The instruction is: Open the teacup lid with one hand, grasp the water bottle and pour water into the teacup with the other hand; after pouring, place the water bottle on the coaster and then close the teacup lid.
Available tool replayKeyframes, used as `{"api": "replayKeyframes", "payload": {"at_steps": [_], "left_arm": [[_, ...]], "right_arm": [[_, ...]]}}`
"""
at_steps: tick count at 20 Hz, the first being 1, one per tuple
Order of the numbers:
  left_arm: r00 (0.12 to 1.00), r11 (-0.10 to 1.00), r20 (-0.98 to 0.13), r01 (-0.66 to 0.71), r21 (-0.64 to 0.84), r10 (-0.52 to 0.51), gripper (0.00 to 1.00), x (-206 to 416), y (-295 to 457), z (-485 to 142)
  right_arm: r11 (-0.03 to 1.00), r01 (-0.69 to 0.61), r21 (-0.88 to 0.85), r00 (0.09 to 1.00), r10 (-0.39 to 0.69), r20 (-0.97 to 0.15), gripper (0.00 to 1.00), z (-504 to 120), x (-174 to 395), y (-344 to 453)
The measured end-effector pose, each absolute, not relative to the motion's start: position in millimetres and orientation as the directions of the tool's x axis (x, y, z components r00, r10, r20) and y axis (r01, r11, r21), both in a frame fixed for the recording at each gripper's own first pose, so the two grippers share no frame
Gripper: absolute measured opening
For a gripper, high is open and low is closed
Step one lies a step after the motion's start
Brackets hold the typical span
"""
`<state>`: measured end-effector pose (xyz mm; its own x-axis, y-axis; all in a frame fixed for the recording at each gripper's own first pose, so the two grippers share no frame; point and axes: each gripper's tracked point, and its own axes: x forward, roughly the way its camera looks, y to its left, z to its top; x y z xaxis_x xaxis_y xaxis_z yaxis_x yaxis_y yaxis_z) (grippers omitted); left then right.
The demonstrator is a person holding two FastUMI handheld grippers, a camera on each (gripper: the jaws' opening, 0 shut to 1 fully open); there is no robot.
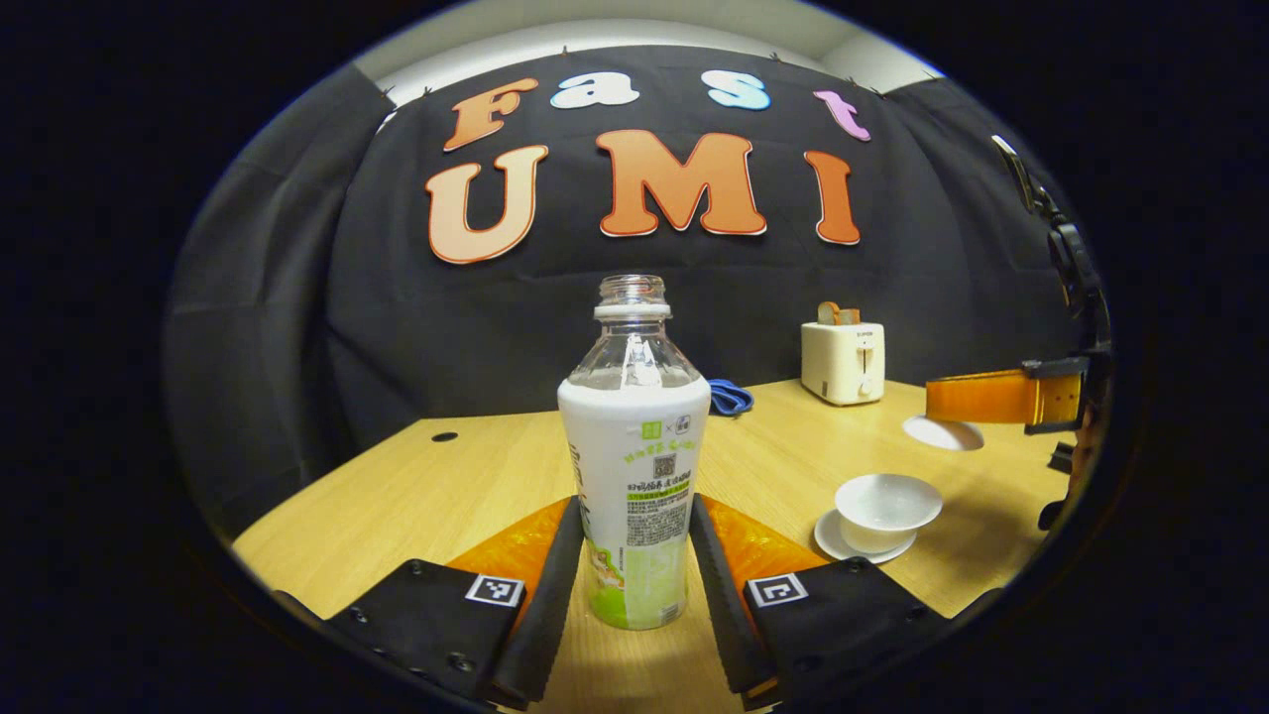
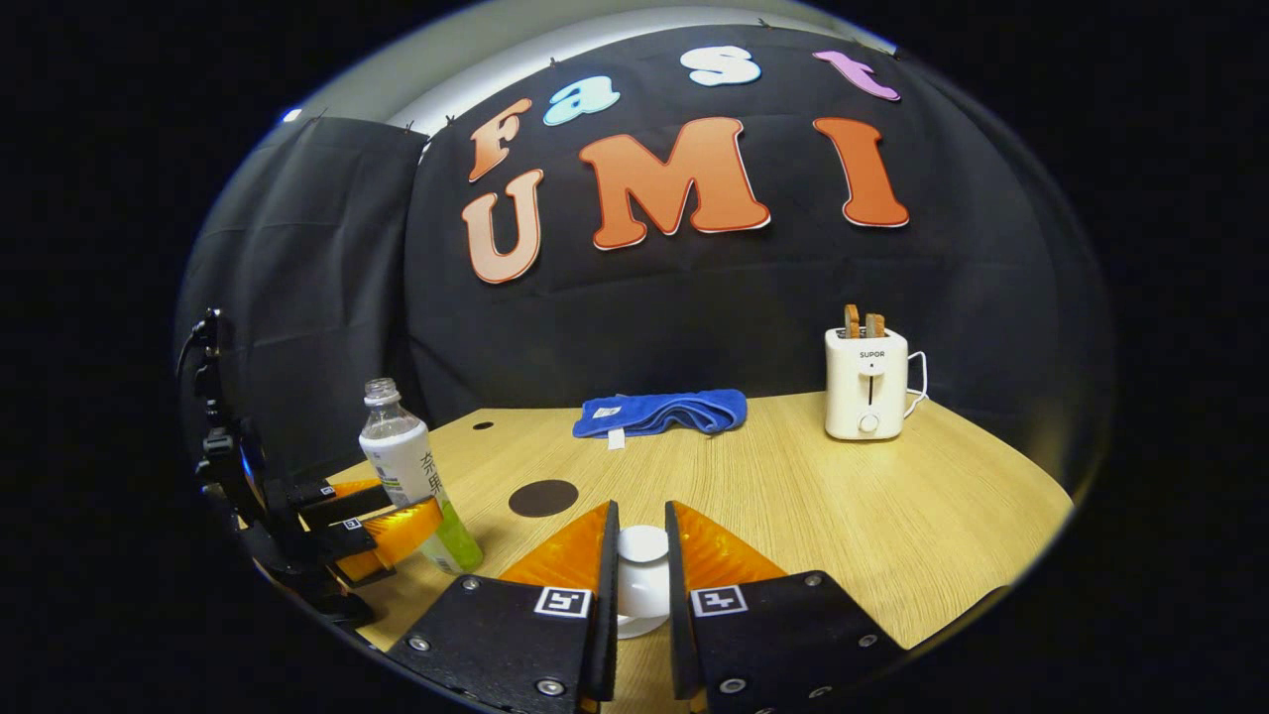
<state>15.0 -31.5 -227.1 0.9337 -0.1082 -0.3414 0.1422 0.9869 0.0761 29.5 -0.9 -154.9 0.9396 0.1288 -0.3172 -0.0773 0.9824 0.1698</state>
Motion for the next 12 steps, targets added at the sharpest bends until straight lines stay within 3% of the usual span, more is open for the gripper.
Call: {"api": "replayKeyframes", "payload": {"at_steps": [12], "left_arm": [[0.938,0.831,-0.344,0.227,0.507,-0.046,0.67,31,-46,-227]], "right_arm": [[0.988,-0.012,0.155,0.959,0.055,-0.277,0.23,-138,19,-48]]}}
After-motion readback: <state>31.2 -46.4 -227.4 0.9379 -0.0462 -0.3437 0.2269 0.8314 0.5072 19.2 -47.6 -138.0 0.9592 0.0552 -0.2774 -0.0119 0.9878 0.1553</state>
